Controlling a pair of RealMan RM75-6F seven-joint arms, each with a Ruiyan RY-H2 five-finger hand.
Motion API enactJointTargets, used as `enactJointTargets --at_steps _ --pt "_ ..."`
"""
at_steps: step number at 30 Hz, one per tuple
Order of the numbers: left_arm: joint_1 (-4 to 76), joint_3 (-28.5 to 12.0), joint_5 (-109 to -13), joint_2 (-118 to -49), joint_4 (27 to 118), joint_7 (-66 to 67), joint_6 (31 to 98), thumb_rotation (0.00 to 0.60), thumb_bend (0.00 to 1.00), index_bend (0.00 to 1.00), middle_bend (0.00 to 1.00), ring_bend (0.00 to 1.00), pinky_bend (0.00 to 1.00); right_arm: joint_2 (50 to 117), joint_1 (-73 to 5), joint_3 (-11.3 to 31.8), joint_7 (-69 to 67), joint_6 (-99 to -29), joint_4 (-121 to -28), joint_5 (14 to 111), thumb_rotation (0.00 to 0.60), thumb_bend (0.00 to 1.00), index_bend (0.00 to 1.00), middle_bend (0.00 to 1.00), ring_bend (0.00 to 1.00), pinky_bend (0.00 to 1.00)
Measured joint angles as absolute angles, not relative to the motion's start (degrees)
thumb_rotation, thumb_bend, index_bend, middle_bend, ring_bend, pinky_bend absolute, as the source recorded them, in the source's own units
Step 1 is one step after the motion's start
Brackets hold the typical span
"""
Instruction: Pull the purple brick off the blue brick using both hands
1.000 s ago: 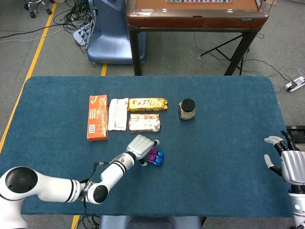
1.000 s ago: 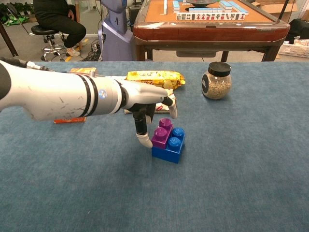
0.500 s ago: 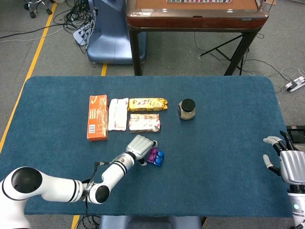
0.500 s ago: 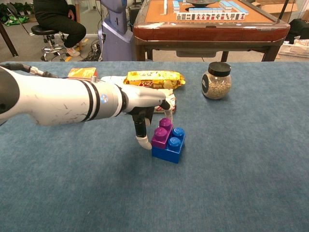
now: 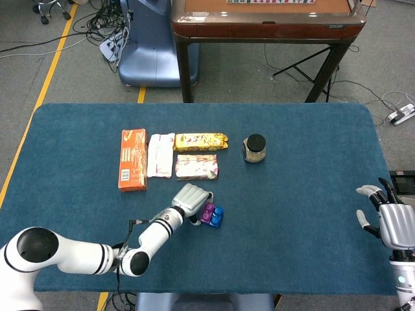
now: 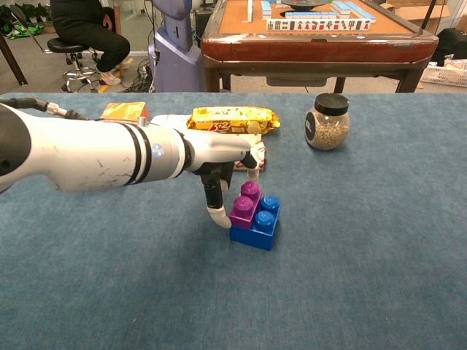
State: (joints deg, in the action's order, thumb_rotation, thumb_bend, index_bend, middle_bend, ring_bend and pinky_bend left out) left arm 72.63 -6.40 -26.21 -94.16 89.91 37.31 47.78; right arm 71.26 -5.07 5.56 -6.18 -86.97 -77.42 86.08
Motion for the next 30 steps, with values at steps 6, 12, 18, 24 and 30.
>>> enactJointTargets --at_steps 6,12,18,24,30 --pt "72.31 -6.30 -26.56 -94.07 90.27 36.36 47.86 0.600 0.03 0.53 1.00 0.97 1.00 71.45 -5.17 5.52 -6.38 -86.82 -77.16 86.08 0.600 0.32 0.32 0.31 0.31 0.52" --pt "71.72 -6.43 -26.37 -93.54 90.75 34.82 47.59 0.600 0.03 0.57 1.00 0.97 1.00 71.55 -5.33 5.54 -6.45 -86.63 -77.06 86.06 0.600 0.32 0.32 0.31 0.31 0.52" --pt "70.98 -6.39 -26.28 -92.65 91.56 33.35 47.46 0.600 0.03 0.58 1.00 0.97 1.00 71.69 -5.55 5.52 -6.27 -86.38 -77.14 86.11 0.600 0.32 0.32 0.31 0.31 0.52" --pt "69.70 -6.20 -26.14 -91.18 92.81 31.40 47.44 0.600 0.03 0.58 1.00 0.97 1.00 71.57 -5.82 5.61 -5.89 -86.42 -77.65 86.37 0.600 0.32 0.32 0.31 0.31 0.52" --pt "68.00 -6.34 -26.21 -89.40 94.28 28.40 47.20 0.600 0.03 0.59 1.00 0.97 1.00 71.30 -6.21 5.68 -5.10 -86.37 -78.69 86.72 0.600 0.32 0.32 0.31 0.31 0.52"
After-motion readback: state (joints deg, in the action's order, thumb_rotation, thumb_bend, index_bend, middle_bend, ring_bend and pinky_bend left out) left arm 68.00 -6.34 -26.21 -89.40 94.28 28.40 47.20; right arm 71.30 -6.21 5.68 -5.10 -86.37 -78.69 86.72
